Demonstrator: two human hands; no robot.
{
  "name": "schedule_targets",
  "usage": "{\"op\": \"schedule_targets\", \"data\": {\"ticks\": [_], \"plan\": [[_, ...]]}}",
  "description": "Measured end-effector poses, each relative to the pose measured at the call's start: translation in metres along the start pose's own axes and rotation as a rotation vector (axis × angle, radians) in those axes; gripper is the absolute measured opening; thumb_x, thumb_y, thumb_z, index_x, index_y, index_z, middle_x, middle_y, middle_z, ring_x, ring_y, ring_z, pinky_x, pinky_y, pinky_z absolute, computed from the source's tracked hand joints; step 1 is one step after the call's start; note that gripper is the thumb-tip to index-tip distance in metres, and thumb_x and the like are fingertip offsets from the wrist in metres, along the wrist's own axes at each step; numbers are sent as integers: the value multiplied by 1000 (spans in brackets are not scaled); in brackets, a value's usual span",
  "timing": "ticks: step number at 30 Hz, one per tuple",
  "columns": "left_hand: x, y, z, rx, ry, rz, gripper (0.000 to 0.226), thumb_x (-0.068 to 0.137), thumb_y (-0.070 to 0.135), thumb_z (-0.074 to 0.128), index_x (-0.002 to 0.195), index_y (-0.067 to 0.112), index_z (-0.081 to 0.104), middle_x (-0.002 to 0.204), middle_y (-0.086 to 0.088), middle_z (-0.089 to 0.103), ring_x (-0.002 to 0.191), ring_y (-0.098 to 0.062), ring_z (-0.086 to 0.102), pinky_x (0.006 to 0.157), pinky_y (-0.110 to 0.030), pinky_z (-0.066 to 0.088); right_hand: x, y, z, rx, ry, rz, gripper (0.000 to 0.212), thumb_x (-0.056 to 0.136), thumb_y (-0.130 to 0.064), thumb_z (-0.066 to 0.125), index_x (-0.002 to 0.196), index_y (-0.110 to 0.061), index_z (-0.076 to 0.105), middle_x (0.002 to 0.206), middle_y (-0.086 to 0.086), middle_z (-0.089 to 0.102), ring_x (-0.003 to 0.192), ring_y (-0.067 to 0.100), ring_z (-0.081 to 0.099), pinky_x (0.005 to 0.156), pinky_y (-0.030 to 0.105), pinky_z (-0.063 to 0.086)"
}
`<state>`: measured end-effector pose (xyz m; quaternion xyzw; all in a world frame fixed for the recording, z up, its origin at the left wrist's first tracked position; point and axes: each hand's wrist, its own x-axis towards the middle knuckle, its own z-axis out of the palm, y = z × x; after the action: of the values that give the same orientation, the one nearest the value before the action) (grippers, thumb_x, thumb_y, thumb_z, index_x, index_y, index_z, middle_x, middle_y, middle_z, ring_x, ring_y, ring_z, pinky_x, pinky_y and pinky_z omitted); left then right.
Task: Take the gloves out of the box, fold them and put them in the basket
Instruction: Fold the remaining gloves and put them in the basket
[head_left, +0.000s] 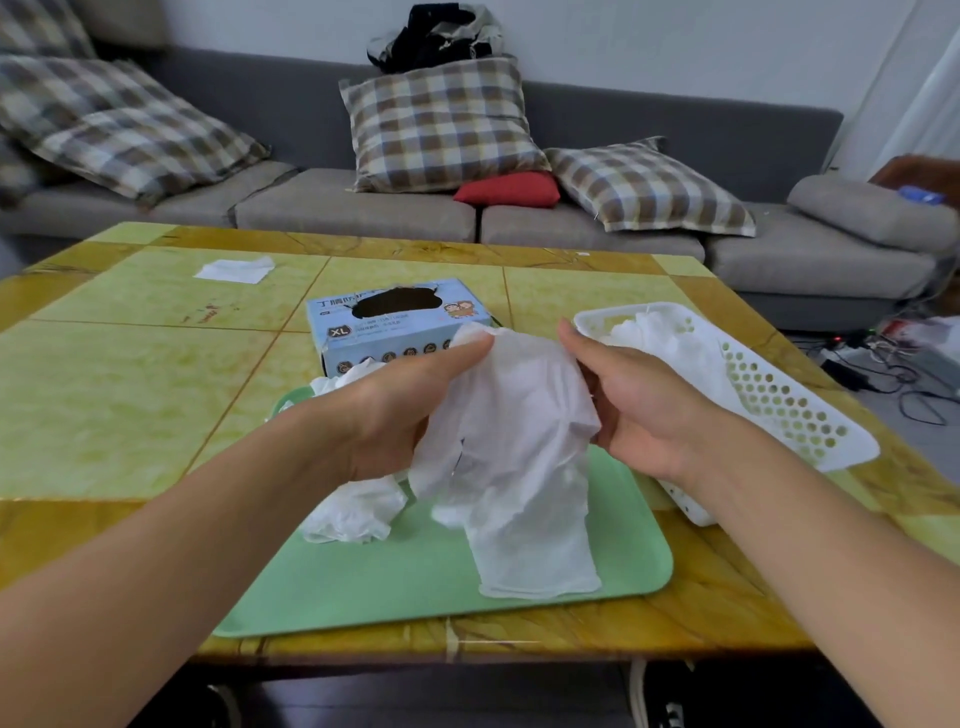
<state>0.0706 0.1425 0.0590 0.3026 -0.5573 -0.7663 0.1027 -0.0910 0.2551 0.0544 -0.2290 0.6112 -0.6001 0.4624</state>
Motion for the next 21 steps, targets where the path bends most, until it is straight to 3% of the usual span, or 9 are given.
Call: {"op": "schedule_targets", "data": {"ticks": [2,5,10,13,17,21], "plan": [[-1,3,4,-12,-46,25,47,96,51,54,126,17,67,117,-6,74,109,-25,71,95,-41,52,-1,-3,0,23,-92,-14,42,90,-33,69,122,-7,71,117,11,74,103,25,73,87,36,59],[0,7,9,-104,-35,65,41,100,44,52,122,14,68,116,-7,74,108,-24,71,95,-41,53,-3,-8,2,63,-158,-99,32,87,-13,69,118,-7,71,115,12,75,94,21,74,78,31,62],[0,21,4,-76,63,154,37,102,36,52,118,7,70,108,-8,77,91,-21,75,72,-31,62,-9,-21,-6,21,-185,-278,22,84,-13,69,105,-7,73,103,10,76,91,21,73,80,31,61],[0,24,3,-6,50,292,36,104,30,50,123,6,69,113,-11,75,94,-21,73,80,-32,60,-13,-26,-7,-21,-192,-354,36,84,-14,69,118,-3,69,114,14,74,101,26,72,84,36,60],[0,18,1,28,-34,334,30,103,22,50,120,5,69,111,-12,75,95,-22,73,78,-30,62,-12,-21,-10,-99,-153,-300,37,82,-16,71,118,-7,70,115,13,74,99,25,72,77,35,63],[3,10,0,116,-51,209,27,102,20,53,119,7,70,110,-11,76,92,-20,73,72,-28,60,-11,-13,-18,-125,-185,-105,44,82,-16,72,122,2,67,122,20,70,111,35,66,91,41,55]]}}
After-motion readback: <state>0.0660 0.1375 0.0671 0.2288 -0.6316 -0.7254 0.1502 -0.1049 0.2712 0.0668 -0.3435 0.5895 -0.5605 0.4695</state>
